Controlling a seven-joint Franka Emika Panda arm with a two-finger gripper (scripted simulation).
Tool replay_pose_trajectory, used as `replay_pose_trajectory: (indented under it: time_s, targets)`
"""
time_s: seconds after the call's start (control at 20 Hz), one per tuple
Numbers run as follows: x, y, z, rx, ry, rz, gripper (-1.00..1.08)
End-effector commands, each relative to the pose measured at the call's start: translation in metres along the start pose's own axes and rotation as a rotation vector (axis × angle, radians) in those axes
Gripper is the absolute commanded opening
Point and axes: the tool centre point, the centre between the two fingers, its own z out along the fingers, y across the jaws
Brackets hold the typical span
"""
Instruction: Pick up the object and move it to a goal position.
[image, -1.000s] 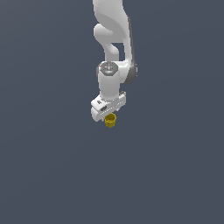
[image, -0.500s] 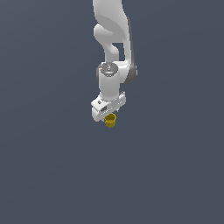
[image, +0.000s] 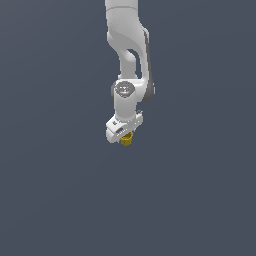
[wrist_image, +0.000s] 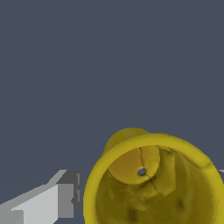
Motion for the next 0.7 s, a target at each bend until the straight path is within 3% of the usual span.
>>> replay_pose_trajectory:
  time_s: [0.0, 0.15, 0.2, 0.65]
  targets:
    - [0.0004, 0.0003, 0.0069, -0.001, 0.001, -0.001, 1.00]
    - [0.0005, 0.0006, 0.0094, -0.001, 0.001, -0.001, 1.00]
    - [0.0005, 0.0006, 0.0094, -0.001, 0.001, -0.001, -1.00]
    - [0.0005, 0.0006, 0.0094, -0.001, 0.001, -0.001, -1.00]
